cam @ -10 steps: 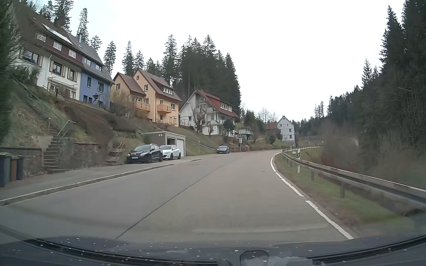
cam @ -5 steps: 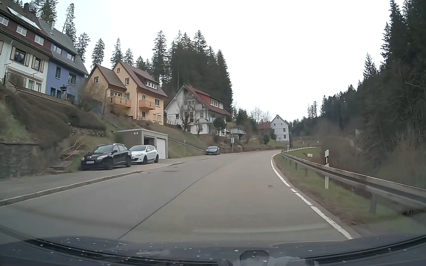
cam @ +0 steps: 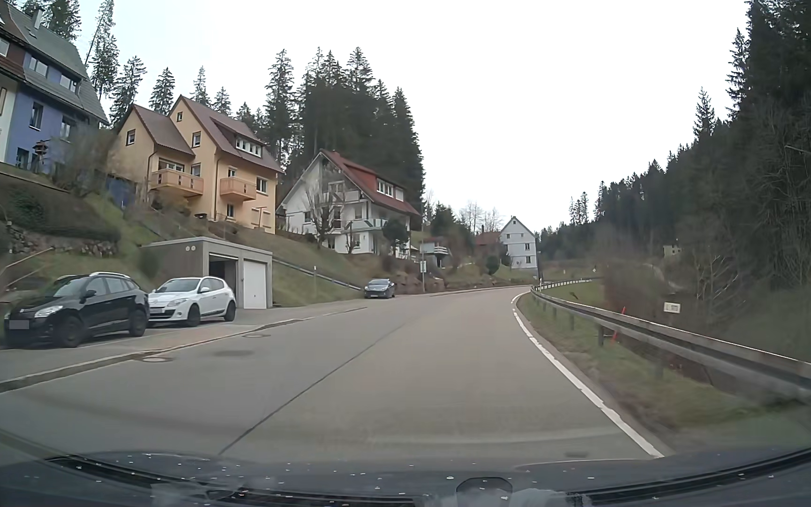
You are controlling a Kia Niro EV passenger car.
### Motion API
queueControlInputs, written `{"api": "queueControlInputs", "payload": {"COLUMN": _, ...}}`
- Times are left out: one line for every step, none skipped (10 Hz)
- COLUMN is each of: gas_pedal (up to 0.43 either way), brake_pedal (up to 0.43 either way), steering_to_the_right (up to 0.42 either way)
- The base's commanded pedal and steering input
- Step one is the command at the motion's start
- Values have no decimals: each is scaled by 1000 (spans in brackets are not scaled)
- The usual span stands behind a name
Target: Follow the waypoints while adhering to traffic rules and regulations
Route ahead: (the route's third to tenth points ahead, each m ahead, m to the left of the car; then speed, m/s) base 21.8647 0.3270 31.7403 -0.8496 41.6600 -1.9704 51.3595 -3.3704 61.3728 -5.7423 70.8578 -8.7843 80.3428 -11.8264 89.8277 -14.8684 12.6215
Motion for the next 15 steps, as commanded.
{"api": "queueControlInputs", "payload": {"gas_pedal": 220, "brake_pedal": 0, "steering_to_the_right": 23}}
{"api": "queueControlInputs", "payload": {"gas_pedal": 220, "brake_pedal": 0, "steering_to_the_right": 22}}
{"api": "queueControlInputs", "payload": {"gas_pedal": 220, "brake_pedal": 0, "steering_to_the_right": 20}}
{"api": "queueControlInputs", "payload": {"gas_pedal": 220, "brake_pedal": 0, "steering_to_the_right": 18}}
{"api": "queueControlInputs", "payload": {"gas_pedal": 220, "brake_pedal": 0, "steering_to_the_right": 18}}
{"api": "queueControlInputs", "payload": {"gas_pedal": 220, "brake_pedal": 0, "steering_to_the_right": 18}}
{"api": "queueControlInputs", "payload": {"gas_pedal": 220, "brake_pedal": 0, "steering_to_the_right": 18}}
{"api": "queueControlInputs", "payload": {"gas_pedal": 220, "brake_pedal": 0, "steering_to_the_right": 18}}
{"api": "queueControlInputs", "payload": {"gas_pedal": 220, "brake_pedal": 0, "steering_to_the_right": 18}}
{"api": "queueControlInputs", "payload": {"gas_pedal": 220, "brake_pedal": 0, "steering_to_the_right": 18}}
{"api": "queueControlInputs", "payload": {"gas_pedal": 220, "brake_pedal": 0, "steering_to_the_right": 18}}
{"api": "queueControlInputs", "payload": {"gas_pedal": 220, "brake_pedal": 0, "steering_to_the_right": 18}}
{"api": "queueControlInputs", "payload": {"gas_pedal": 220, "brake_pedal": 0, "steering_to_the_right": 18}}
{"api": "queueControlInputs", "payload": {"gas_pedal": 220, "brake_pedal": 0, "steering_to_the_right": 18}}
{"api": "queueControlInputs", "payload": {"gas_pedal": 209, "brake_pedal": 0, "steering_to_the_right": 18}}
